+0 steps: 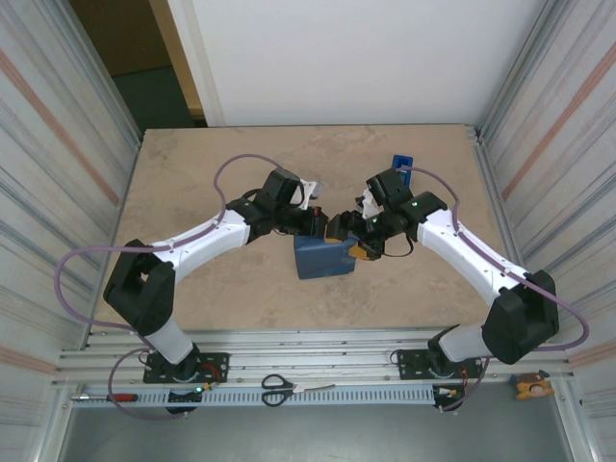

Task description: Wrap the gift box in paper

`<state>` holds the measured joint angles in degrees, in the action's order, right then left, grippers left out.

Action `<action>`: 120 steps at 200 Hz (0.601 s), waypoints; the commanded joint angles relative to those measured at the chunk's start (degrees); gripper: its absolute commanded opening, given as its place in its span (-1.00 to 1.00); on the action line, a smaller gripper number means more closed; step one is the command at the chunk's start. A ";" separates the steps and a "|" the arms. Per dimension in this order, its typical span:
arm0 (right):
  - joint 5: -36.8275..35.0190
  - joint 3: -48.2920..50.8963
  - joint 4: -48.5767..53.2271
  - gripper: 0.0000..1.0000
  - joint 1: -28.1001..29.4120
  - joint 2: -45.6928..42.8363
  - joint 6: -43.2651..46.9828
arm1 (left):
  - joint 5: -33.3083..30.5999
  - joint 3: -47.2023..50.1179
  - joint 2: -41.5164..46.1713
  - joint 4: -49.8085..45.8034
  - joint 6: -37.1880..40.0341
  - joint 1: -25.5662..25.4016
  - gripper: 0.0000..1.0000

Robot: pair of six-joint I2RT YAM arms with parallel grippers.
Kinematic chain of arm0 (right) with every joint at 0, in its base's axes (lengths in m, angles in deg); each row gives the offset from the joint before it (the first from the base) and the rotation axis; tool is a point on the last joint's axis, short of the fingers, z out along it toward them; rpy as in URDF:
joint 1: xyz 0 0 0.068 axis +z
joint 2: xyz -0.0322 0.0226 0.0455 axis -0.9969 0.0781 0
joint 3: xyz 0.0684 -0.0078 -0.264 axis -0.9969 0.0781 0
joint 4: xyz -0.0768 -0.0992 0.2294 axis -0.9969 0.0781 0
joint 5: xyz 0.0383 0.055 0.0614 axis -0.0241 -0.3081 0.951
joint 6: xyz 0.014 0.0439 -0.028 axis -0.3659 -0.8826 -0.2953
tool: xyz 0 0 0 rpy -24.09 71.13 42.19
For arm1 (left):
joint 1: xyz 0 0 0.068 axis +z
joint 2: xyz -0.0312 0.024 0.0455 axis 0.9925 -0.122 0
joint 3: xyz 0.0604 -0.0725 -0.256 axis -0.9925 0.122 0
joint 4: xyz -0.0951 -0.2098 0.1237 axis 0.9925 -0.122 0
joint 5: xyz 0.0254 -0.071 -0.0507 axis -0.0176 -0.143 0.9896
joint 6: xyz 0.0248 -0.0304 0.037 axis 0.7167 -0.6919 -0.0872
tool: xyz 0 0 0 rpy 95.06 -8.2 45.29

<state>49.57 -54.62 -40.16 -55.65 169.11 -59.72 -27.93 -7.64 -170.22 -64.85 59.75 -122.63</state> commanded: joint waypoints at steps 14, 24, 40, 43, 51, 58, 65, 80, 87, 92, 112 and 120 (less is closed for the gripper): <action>1.58 0.83 -1.50 0.52 -0.34 -1.60 -0.70 | -1.54 4.50 -5.42 -10.49 0.50 -2.46 -1.00; 1.66 0.74 -1.92 0.36 -0.36 -2.42 -0.65 | -1.69 4.49 -5.37 -10.55 0.48 -2.46 -1.00; 1.50 0.18 -1.75 0.11 -0.64 -4.36 -0.82 | -1.89 4.81 -5.06 -10.17 0.24 -2.55 -1.00; 1.31 -0.02 -1.68 0.09 -0.76 -4.69 -0.91 | -1.96 4.85 -5.02 -10.14 0.17 -2.55 -1.00; 1.13 -0.46 -1.53 -0.06 -1.03 -5.67 -1.03 | -2.11 5.05 -5.01 -9.99 0.13 -2.55 -1.00; 1.03 -0.87 -1.56 -0.16 -1.32 -6.42 -1.19 | -2.18 5.03 -4.99 -9.95 0.08 -2.55 -1.00; 1.09 -1.36 -1.53 -0.21 -1.63 -6.99 -1.34 | -2.19 5.11 -4.93 -9.95 0.06 -2.55 -1.00; 1.48 -2.58 -2.01 -0.44 -2.00 -7.78 -1.45 | -2.46 5.25 -4.76 -9.89 0.06 -2.55 -1.00; 1.46 -3.05 -2.44 -0.50 -2.14 -7.91 -1.50 | -2.61 5.36 -4.72 -9.86 0.00 -2.55 -1.00; 1.26 -3.34 -2.84 -0.59 -2.32 -7.91 -1.67 | -2.64 5.37 -4.67 -9.73 -0.05 -2.55 -1.00; 1.94 -3.58 -6.60 -0.74 -3.03 -7.29 -3.34 | -2.72 5.54 -4.44 -9.43 -0.24 -2.55 -1.00; 2.24 -3.32 -8.49 -0.78 -3.25 -6.84 -4.37 | -2.66 5.48 -4.42 -9.33 -0.33 -2.55 -1.00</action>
<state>50.44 -56.71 -43.72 -58.10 162.07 -61.51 -29.00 -6.85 -169.68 -63.91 59.69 -123.04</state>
